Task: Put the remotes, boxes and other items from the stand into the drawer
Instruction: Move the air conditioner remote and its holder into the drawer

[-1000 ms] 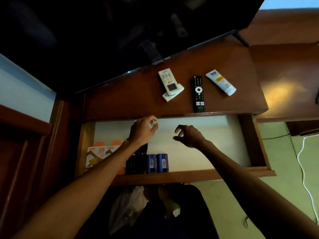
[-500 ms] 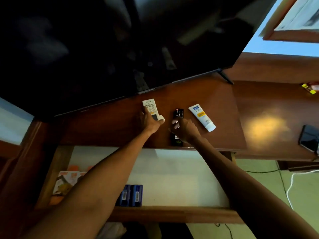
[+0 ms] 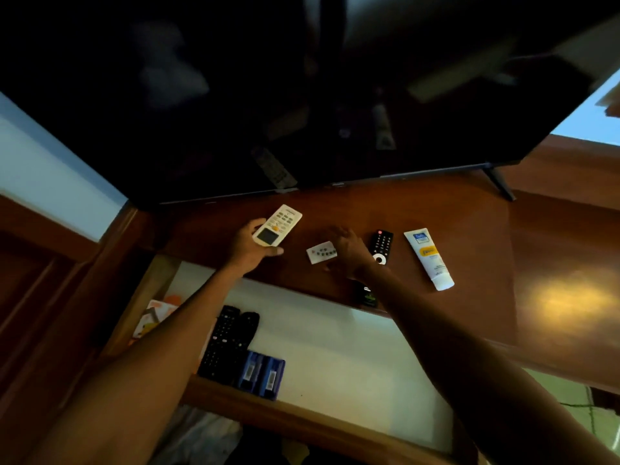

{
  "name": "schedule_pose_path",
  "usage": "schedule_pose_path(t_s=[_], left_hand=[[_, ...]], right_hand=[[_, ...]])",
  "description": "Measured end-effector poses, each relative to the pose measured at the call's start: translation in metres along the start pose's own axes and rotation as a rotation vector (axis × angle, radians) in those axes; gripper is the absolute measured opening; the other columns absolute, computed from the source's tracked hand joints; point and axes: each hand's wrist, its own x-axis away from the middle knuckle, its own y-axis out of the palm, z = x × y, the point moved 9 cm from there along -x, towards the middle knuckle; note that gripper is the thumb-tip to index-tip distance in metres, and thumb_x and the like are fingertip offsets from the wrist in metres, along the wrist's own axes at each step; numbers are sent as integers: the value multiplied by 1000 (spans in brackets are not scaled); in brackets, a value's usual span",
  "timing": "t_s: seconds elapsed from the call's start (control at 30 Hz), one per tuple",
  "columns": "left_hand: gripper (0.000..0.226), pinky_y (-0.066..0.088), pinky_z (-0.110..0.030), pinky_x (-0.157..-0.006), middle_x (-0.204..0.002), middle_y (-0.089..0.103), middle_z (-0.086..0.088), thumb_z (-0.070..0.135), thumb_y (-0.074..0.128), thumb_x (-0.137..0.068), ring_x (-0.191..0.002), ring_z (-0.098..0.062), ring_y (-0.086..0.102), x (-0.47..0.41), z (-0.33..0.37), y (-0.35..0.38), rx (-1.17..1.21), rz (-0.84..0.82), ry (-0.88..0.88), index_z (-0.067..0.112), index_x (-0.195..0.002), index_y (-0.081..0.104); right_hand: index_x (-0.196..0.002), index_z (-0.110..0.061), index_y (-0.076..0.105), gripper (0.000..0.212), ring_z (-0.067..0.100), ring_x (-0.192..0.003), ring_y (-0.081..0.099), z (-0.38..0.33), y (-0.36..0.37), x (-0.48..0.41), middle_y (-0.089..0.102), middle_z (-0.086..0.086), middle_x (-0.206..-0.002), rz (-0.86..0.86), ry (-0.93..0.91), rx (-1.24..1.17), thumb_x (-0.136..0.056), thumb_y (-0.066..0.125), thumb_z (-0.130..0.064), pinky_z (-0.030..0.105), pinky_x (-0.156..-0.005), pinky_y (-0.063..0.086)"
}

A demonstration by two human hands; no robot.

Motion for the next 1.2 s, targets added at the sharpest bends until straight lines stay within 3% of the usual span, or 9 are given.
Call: schedule_pose_path(t_s=[0.17, 0.3, 0.47, 0.53, 0.7, 0.87, 0.93, 1.03, 1.2], left_hand=[[66, 53, -32, -79, -123, 64, -11, 9, 81, -74, -105, -25, 65, 7, -10, -46, -17, 32, 7, 13, -133, 52], [61, 57, -40, -86, -124, 64, -11, 5, 77, -77, -106, -24, 65, 5, -10, -74, 2, 90, 20, 21, -131, 52], [33, 56, -31, -72, -108, 68, -7, 8, 68, -86, -86, -14, 67, 13, 7, -91, 77, 104, 118, 19, -113, 54], [27, 54, -27, -68, -104, 66, -4, 8, 66, -87, -81, -7, 65, 21, 15, -87, 90, 47, 171, 19, -109, 53], [24, 46, -17, -56, -105, 67, -7, 11, 66, -89, -84, -12, 63, 40, 14, -40, 117, -194, 168, 9, -111, 57], [19, 44, -11, -48, -89, 67, -6, 8, 65, -89, -69, -6, 63, 83, -19, 24, 74, -500, 143, 10, -105, 55], [17, 45, -12, -51, -90, 67, -9, 6, 65, -89, -69, -4, 65, 95, -38, 46, 23, -579, 147, 8, -103, 56], [14, 49, -24, -64, -100, 68, -11, 8, 67, -88, -86, -17, 66, 104, -70, 75, -56, -623, 117, 13, -97, 57], [16, 51, -34, -75, -96, 72, -17, 11, 69, -86, -85, -26, 66, 98, -116, 112, -125, -641, 41, 23, -86, 58]], right_hand=[[-137, -19, 50, 61, 30, -137, 39, -16, 8, -4, 44, 10, -147, -96, 30, 142, -82, 70, -37, 49, -113, 27], [-131, -19, 55, 59, 26, -114, 60, -27, -1, 7, 59, 6, -133, 31, 72, -46, -80, 72, -44, 38, -94, 46], [-126, -24, 59, 54, 24, -93, 68, -49, -14, 39, 70, 6, -119, 202, 91, -211, -78, 75, -43, 29, -71, 51], [-121, -24, 62, 50, 23, -92, 68, -56, -10, 61, 71, 5, -114, 251, 124, -283, -77, 76, -43, 31, -71, 54], [-112, -29, 66, 51, 12, -84, 69, -50, 18, 127, 76, -5, -99, 379, 278, -439, -67, 83, -44, 28, -66, 51], [-109, -34, 67, 54, 16, -94, 69, -32, 70, 184, 75, -8, -103, 369, 506, -476, -60, 83, -51, 34, -77, 55], [-109, -32, 68, 54, 20, -93, 69, -24, 91, 197, 76, -6, -103, 348, 573, -466, -62, 83, -51, 33, -73, 52], [-112, -29, 67, 58, 20, -90, 69, -12, 126, 208, 76, -7, -102, 306, 672, -466, -63, 81, -57, 30, -70, 50], [-113, -30, 65, 60, 22, -90, 70, 7, 183, 209, 76, -2, -104, 244, 791, -467, -64, 77, -63, 30, -72, 52]])
